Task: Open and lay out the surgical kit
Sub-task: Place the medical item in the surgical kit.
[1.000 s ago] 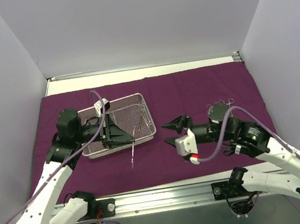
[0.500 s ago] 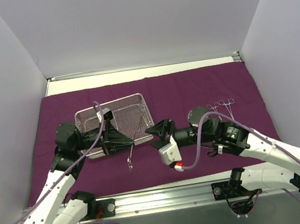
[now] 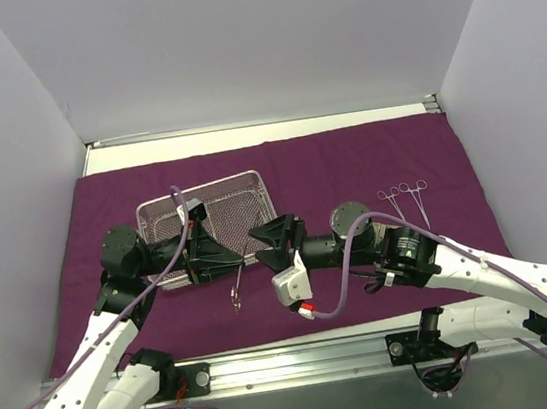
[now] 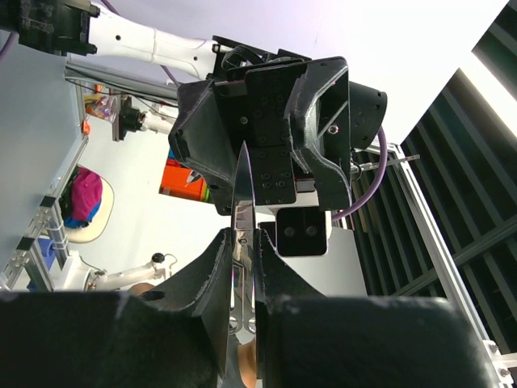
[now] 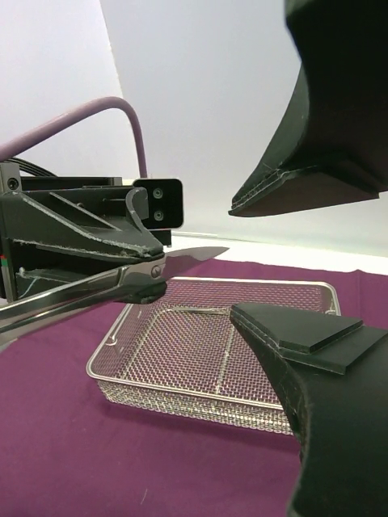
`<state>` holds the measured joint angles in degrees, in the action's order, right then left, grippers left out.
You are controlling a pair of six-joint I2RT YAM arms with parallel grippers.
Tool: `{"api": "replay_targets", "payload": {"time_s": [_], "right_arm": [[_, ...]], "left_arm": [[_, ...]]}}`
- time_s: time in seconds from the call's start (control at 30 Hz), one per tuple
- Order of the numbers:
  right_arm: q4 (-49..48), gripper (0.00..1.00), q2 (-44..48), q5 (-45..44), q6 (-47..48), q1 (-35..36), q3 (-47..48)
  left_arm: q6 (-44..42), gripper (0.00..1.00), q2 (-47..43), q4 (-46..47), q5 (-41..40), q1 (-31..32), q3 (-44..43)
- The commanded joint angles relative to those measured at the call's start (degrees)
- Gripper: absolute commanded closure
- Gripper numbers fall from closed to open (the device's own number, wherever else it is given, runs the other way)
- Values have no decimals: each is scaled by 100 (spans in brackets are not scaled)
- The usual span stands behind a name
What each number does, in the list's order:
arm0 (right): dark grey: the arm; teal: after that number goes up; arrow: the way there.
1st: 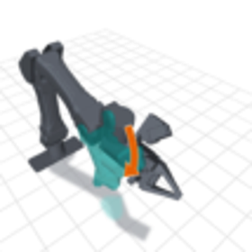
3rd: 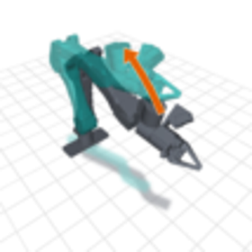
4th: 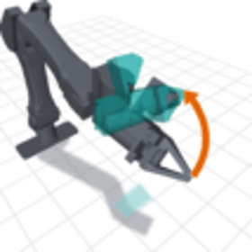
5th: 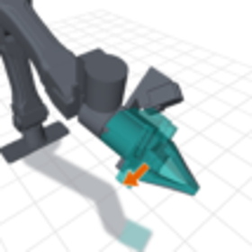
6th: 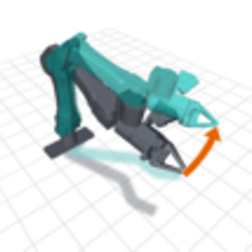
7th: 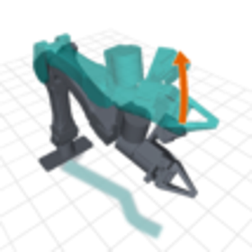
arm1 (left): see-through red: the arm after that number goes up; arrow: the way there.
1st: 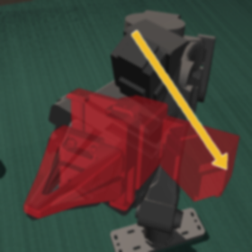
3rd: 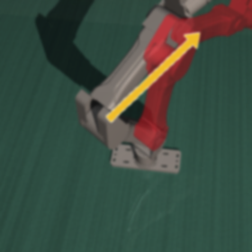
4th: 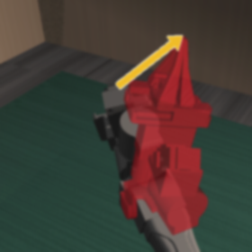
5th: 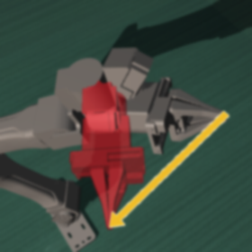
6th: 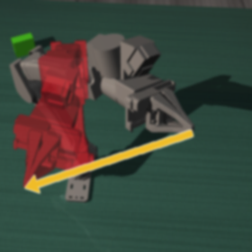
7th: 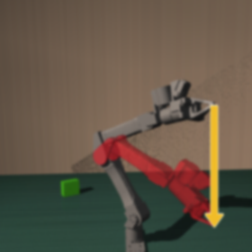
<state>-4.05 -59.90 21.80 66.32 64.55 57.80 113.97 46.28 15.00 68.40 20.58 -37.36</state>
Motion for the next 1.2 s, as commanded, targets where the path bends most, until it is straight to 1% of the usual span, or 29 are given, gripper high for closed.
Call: {"api": "replay_targets", "payload": {"time_s": [0.0,0.27,0.33,0.63,1.0,1.17], "right_arm": [[-403,54,-153,-106,109,31,214],[-491,57,-338,-9,126,110,276],[-500,57,-329,-36,126,136,267],[-588,59,-408,-88,74,215,328],[-728,66,-479,-132,-23,295,311],[-772,73,-523,-211,-58,294,319]], "left_arm": [[863,98,-128,117,-11,34,1],[899,98,-146,3,-29,25,-16],[829,98,-181,-190,-99,25,-17],[819,98,-146,-226,-99,25,1],[802,98,-93,-305,-55,25,-87],[740,98,12,-305,-29,25,-139]]}}
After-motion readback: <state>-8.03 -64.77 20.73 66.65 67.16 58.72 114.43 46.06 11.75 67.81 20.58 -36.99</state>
